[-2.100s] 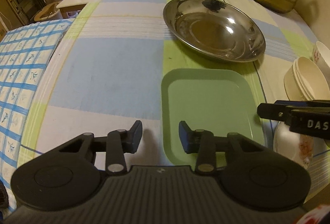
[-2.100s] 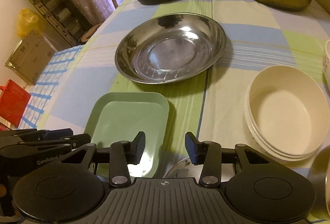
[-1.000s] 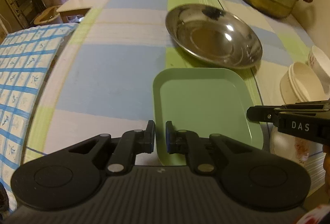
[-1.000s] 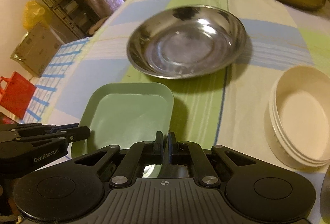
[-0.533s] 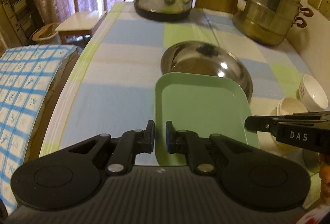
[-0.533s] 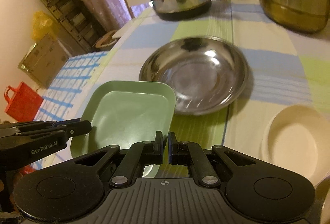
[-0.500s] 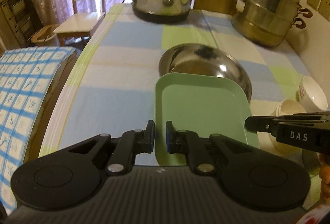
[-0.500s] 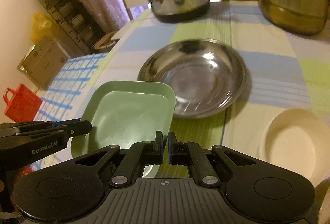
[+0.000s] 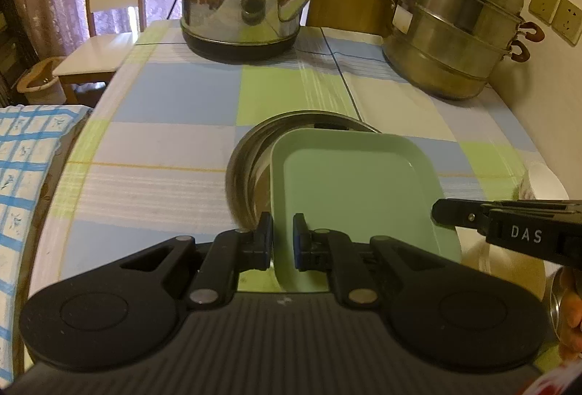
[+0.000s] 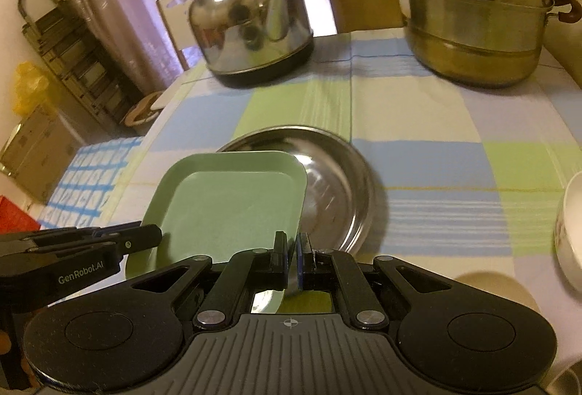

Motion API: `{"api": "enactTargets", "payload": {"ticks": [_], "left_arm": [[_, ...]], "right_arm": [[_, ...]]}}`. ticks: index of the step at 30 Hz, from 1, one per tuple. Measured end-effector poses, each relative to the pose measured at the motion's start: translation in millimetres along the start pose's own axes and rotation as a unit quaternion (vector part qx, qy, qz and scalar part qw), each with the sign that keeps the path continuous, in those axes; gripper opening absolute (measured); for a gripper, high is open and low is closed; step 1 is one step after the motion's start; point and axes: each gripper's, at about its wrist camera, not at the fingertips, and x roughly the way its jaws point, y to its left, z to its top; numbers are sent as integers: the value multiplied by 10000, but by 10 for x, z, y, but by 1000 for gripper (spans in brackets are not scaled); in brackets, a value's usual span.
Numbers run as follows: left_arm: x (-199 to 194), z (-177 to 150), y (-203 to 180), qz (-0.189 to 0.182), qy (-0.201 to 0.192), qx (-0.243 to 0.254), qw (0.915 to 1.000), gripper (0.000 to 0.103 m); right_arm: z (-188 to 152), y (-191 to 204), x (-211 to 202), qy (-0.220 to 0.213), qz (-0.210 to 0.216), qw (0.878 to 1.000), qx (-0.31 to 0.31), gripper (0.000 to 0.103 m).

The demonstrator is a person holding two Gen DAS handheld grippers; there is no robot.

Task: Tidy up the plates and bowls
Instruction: 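Lift the green plate and lower it into the steel plate with left gripper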

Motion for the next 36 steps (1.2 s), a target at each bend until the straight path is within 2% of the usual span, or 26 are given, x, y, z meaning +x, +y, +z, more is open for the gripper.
{"api": "enactTargets", "payload": {"ticks": [15,30,34,36], "left_arm": [[548,152,93,-55,291,101,9995,10],[784,161,106,-94,468,211,9986,10],[785,158,99,-56,419,257,9988,21],[767,161,70,13,382,349,9987,23]], "right_arm": [[151,-132,500,191,-311,9992,134,5],[124,-197,754,370,-484,9978,251,5],[110,-204,779,332,-487,9978,304,5],[111,-203,793,357,-500,9977,301,5]]}}
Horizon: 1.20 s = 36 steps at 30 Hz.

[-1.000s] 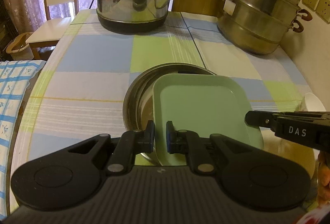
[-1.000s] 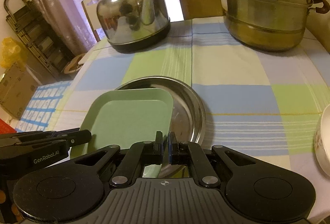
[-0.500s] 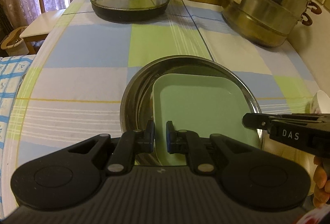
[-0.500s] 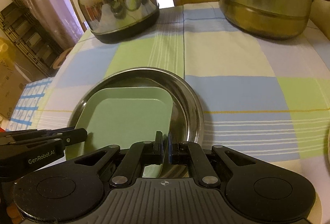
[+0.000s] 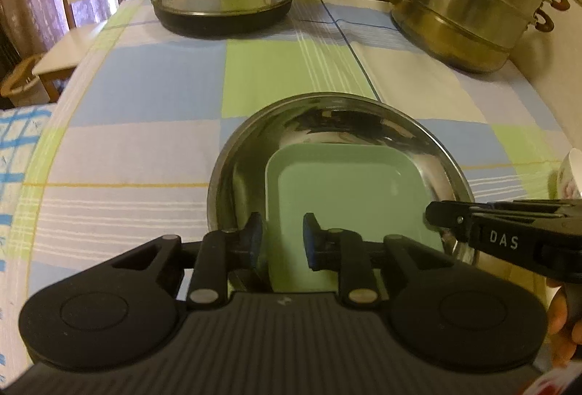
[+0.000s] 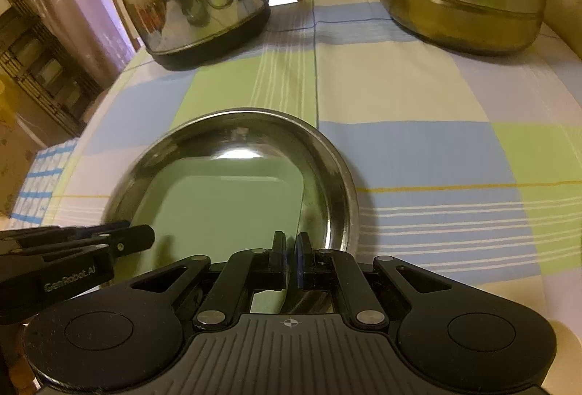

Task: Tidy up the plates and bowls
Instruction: 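Lift the green plate and lower it into the steel plate with left gripper, then open the left gripper and pull it back from the steel plate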

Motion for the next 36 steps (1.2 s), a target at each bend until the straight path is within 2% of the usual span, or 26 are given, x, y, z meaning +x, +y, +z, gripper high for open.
{"api": "enactTargets", "payload": {"ticks": [4,8,11,12,13,15,16,19,23,29,36], "left_arm": [[-63,6,10,-46,-24,-31,10000,32],[-183,1,2,-63,-85,-47,9999,35],[-312,-17,-4,-66,-169,-29,9998,42],[-364,-27,-5,-68,-203,-17,9998,46],[-417,-41,-5,-61,-233,-10,9997,51],[-528,-75,-10,-31,-307,0,9995,60],[-580,-93,-9,-9,-336,0,9994,66],[-746,-156,-24,137,-388,28,9991,76],[-944,-239,-36,264,-429,-45,9987,82],[-1235,-384,-77,122,-483,-334,9982,91],[-1552,-592,-218,273,-541,-642,9961,93]], "right_arm": [[-4,-31,-34,-11,-16,10000,81,6],[-4,-38,-157,-160,126,9997,163,7],[-9,-22,-275,-236,221,9994,143,12],[-18,-20,-320,-256,248,9993,148,19],[-35,-26,-369,-287,264,9991,160,31],[-73,-41,-495,-410,297,9985,213,47],[-87,-43,-548,-457,315,9982,220,48],[-140,-66,-715,-511,420,9975,229,48],[-233,-104,-935,-573,482,9969,232,49],[-403,-125,-1248,-595,399,9974,68,49],[-644,-188,-1563,-610,262,9978,-36,51]]}}
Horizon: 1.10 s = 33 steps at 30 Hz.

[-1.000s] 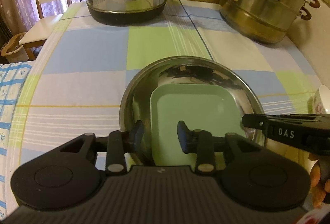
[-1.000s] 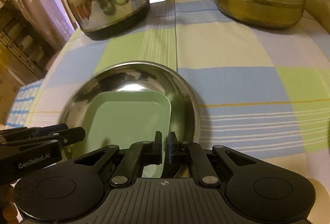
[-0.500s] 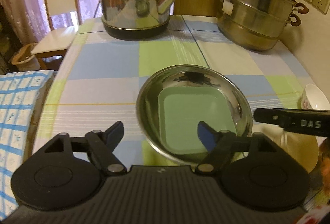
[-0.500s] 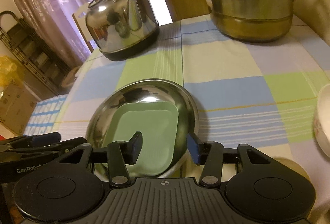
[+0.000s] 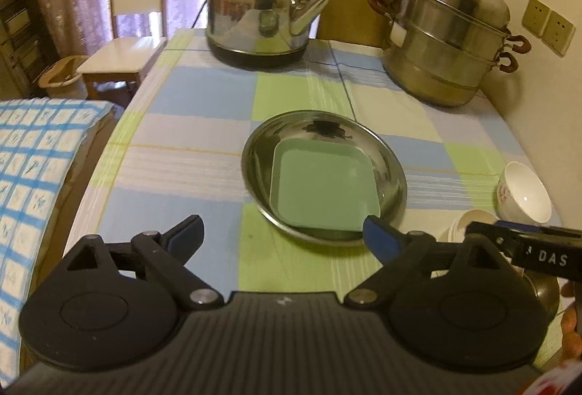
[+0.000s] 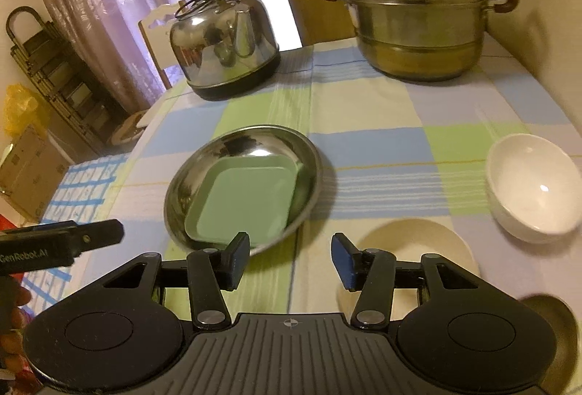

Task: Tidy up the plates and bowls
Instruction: 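Open the left gripper and pull it back from the steel plate, then move the left gripper to the white floral saucer and grasp its rim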

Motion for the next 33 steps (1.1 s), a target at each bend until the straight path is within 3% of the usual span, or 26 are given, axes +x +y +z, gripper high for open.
{"api": "enactTargets", "payload": {"ticks": [9,15,33], "left_arm": [[-309,-259,-152,-157,146,-255,9994,88],[-468,-438,-324,-181,205,-157,9995,86],[-730,-988,-768,-140,414,163,9989,86]], "right_arm": [[-218,-141,-405,41,154,9998,96,60],[-353,-255,-638,160,387,9990,145,61],[-746,-460,-951,489,378,9981,-62,61]]}}
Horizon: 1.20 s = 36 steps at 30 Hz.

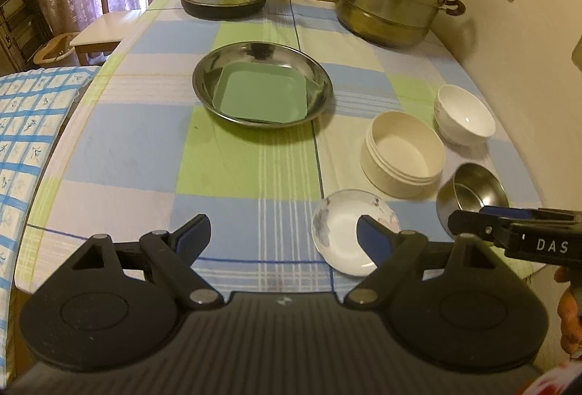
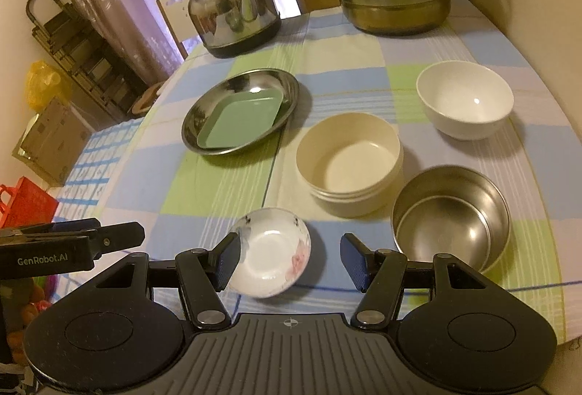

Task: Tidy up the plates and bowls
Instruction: 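Move the left gripper to the white floral saucer and grasp its rim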

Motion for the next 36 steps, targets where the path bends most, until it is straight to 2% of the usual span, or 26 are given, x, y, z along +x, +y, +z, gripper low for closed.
{"api": "enactTargets", "payload": {"ticks": [13,24,33,36], "left_arm": [[36,-202,-79,-7,270,-40,9996,86],[191,-228,-69,77,525,-43,9986,86],[337,-207,-83,-54,590,49,9982,86],[378,-205,-92,-136,599,98,9981,81]], "right_arm": [[-159,-55,6,287,-120,9995,-43,61],[-189,-49,182,383,-252,9989,-50,61],[-201,-54,337,466,-353,9983,-13,61],[-196,-39,375,471,-362,9982,-41,61]]}}
